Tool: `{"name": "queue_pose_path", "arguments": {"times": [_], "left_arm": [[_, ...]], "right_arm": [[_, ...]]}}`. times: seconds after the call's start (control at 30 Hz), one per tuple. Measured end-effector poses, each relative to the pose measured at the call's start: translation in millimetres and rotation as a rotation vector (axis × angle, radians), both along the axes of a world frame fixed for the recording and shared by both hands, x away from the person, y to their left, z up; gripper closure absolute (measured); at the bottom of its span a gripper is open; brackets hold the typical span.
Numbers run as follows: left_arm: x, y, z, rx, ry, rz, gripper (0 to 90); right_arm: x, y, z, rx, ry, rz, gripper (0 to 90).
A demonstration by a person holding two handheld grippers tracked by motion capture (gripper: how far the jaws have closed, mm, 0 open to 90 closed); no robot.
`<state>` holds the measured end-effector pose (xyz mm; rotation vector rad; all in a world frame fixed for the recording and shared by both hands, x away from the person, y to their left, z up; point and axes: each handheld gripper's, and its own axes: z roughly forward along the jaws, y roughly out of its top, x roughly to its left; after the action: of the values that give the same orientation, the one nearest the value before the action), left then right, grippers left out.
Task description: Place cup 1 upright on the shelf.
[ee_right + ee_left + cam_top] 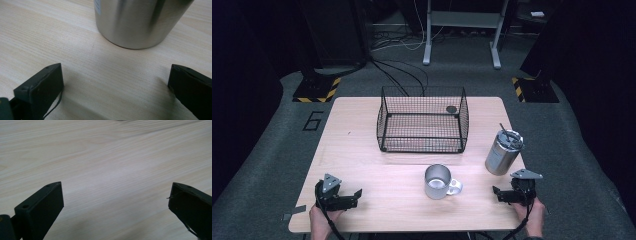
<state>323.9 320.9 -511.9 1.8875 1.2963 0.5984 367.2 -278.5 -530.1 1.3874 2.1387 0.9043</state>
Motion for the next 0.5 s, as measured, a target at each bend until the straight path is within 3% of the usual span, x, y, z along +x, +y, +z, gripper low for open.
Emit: {"name": "queue_pose_path", "arguments": {"times": [0.27, 0.5], "left_arm": [[-5.5, -20.6, 18.2, -0.028, -0.038, -0.09, 0.1], [-0.7, -45.3, 24.3, -0.042, -0.056, -0.165, 0.1]], "right_arm": [[0.7, 1.0, 0.0, -0.003, -0.005, 0.002, 0.0], [2.2, 2.0, -0.1, -0.005, -0.008, -0.003, 0.0]]}}
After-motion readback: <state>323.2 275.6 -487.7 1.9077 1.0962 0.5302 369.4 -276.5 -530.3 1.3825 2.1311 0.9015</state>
